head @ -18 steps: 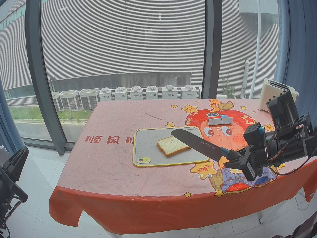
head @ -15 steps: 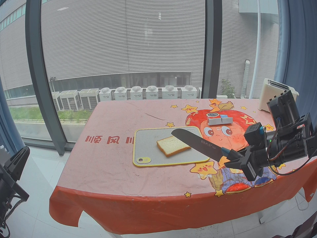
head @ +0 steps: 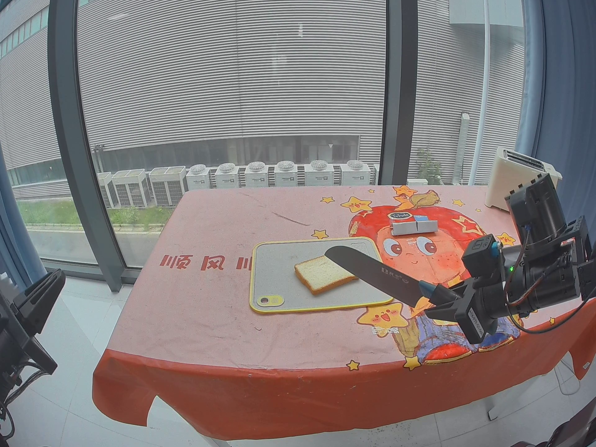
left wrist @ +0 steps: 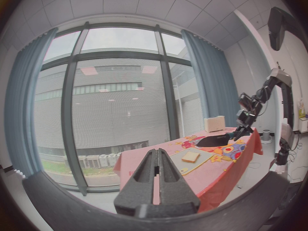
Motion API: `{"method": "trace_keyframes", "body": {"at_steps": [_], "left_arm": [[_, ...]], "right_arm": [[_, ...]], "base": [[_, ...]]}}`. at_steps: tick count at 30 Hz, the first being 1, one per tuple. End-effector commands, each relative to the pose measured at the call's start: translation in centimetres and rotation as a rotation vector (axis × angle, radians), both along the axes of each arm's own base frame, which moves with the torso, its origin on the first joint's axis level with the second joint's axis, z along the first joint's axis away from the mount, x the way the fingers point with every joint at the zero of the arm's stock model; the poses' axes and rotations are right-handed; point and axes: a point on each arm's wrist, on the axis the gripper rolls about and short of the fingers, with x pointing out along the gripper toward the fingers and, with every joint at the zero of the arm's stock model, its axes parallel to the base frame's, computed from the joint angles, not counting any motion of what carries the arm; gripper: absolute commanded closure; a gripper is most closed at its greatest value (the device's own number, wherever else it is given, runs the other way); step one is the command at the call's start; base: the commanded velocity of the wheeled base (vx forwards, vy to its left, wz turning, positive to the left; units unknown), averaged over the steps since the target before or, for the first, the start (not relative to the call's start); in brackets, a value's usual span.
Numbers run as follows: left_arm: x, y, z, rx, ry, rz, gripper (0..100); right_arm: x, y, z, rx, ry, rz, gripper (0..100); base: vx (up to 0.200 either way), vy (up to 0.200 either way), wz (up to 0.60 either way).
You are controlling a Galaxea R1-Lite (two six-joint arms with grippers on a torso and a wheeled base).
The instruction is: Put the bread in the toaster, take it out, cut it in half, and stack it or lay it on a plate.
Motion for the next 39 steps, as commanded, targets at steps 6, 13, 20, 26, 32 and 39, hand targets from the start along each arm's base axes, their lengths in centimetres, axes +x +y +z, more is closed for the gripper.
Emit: {"method": "trace_keyframes", "body": {"at_steps": [6,13,20,26,32,39], "left_arm": [[3.3,-0.7,1.6,0.006,0.043,-0.100,100],[5.0,-1.8,3.6,-0.002,0.021,-0.176,100],[7.1,-2.4,4.1,0.004,0.042,-0.194,100],[8.7,-4.4,4.8,0.009,0.048,-0.291,100],[11.3,-5.9,5.2,0.012,0.069,-0.327,100],[15.3,-7.5,5.7,0.014,0.080,-0.340,100]], "right_arm": [[0.1,0.1,-0.1,0.024,-0.031,0.004,100],[0.0,0.2,0.0,0.027,-0.031,0.010,100],[0.1,0.2,0.2,0.029,-0.030,0.007,100],[0.1,0.5,-0.1,0.035,-0.010,0.010,100],[0.8,1.1,-0.2,0.058,0.015,-0.019,100],[1.4,1.8,-0.3,0.070,0.031,-0.041,100]], "base": [[0.000,0.000,0.00],[0.000,0.000,0.00],[0.000,0.000,0.00],[0.000,0.000,0.00],[0.000,0.000,0.00],[0.000,0.000,0.00]]}}
